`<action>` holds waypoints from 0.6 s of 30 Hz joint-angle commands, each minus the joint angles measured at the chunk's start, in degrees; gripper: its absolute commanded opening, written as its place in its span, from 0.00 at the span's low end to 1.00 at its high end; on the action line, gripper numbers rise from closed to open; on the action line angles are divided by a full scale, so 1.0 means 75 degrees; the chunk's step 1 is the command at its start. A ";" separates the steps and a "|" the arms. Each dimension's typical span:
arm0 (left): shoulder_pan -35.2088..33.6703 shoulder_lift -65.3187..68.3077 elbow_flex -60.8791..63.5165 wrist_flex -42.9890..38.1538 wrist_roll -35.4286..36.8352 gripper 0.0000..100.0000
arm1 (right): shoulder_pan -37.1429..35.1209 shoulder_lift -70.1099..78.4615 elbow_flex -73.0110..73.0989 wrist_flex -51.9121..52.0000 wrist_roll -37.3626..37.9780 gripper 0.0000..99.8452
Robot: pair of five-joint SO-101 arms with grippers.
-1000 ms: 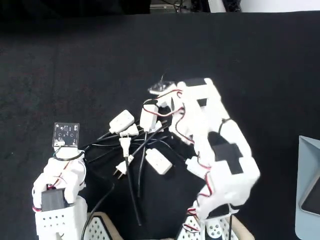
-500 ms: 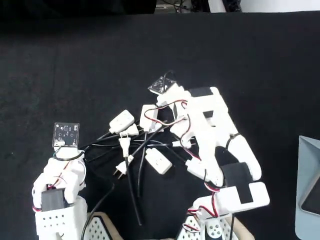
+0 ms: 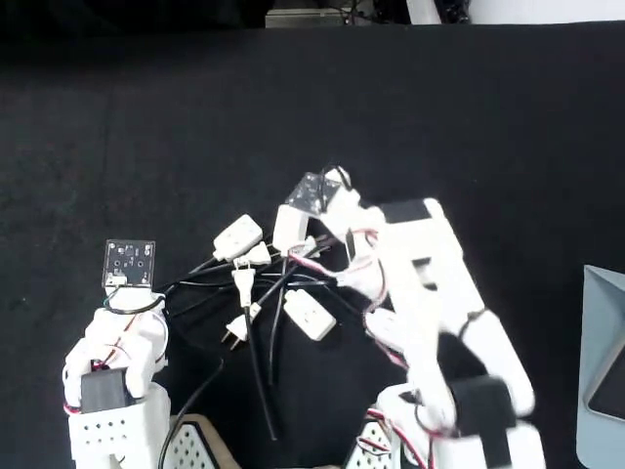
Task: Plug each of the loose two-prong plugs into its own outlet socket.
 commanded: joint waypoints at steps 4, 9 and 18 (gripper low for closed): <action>-0.0006 -0.0035 -0.0076 -0.0176 -0.0059 0.03 | -0.0340 -0.0264 0.0873 -0.1160 0.0129 0.14; -0.0029 -0.0035 -0.0076 -0.0176 -0.0059 0.03 | -0.0340 0.0533 0.0697 -0.1723 0.0117 0.14; -0.0029 -0.0035 -0.0076 -0.0176 -0.0059 0.03 | -0.0328 0.1893 -0.0041 -0.1735 0.0129 0.10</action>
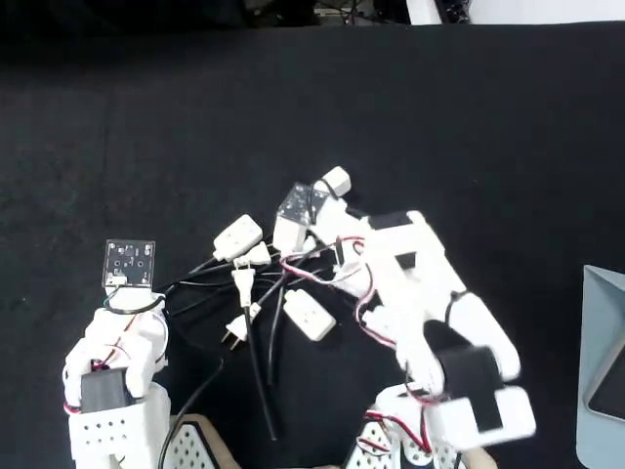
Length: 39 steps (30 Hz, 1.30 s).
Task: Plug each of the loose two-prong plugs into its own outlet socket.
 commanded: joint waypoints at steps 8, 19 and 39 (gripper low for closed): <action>-0.0029 -0.0035 -0.0076 -0.0176 -0.0059 0.03 | 0.0000 0.0135 -0.1026 0.0785 0.0035 0.01; -0.0076 -0.0035 -0.0697 -0.0105 -0.0082 0.03 | 0.1043 -0.0768 -0.2081 0.2309 -0.0727 0.01; 0.0018 0.3587 -0.4319 -0.0305 -0.0750 0.03 | 0.0879 -0.4964 -0.2362 0.3200 -0.3587 0.01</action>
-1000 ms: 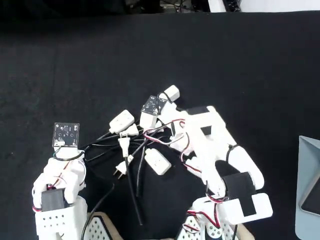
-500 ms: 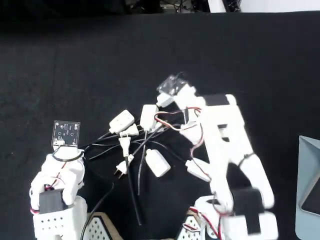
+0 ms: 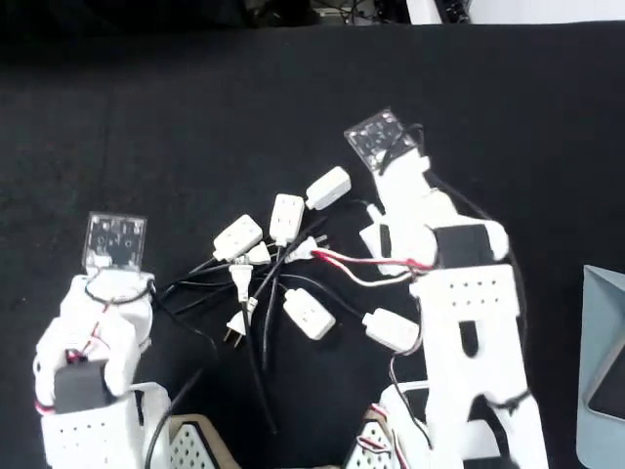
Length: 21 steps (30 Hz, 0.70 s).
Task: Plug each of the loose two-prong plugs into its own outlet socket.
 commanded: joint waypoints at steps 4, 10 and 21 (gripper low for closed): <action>0.0100 0.2262 -0.2233 -0.0164 0.0047 0.03 | -0.0551 -0.0533 -0.0803 0.0223 -0.0387 0.01; 0.0674 0.2309 -0.2702 -0.0129 0.0926 0.10 | -0.1407 -0.0721 -0.1295 0.0246 -0.1055 0.01; 0.0850 0.2379 -0.2643 -0.0645 0.2309 0.25 | -0.3364 -0.1237 -0.1248 -0.0188 -0.3493 0.01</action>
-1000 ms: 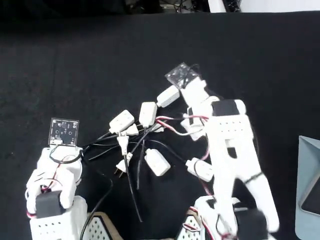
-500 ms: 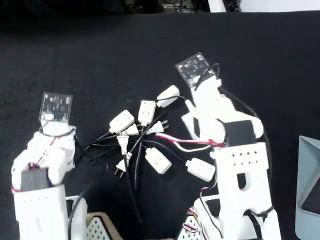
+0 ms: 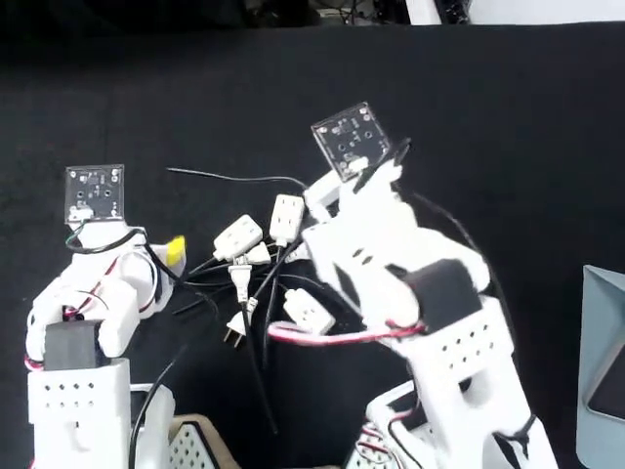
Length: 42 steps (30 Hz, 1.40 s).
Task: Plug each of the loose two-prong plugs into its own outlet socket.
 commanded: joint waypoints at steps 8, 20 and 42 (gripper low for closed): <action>0.0779 0.0035 -0.0486 -0.0914 0.1008 0.25 | -0.2309 -0.0733 -0.0264 -0.0316 -0.1254 0.01; 0.1811 0.0023 -0.1436 -0.0856 0.1969 0.25 | -0.2930 -0.0756 0.1225 -0.0715 -0.1196 0.01; 0.0018 -0.1946 -0.0416 -0.0223 0.1383 0.26 | -0.1653 -0.0709 0.3979 -0.4911 -0.1254 0.01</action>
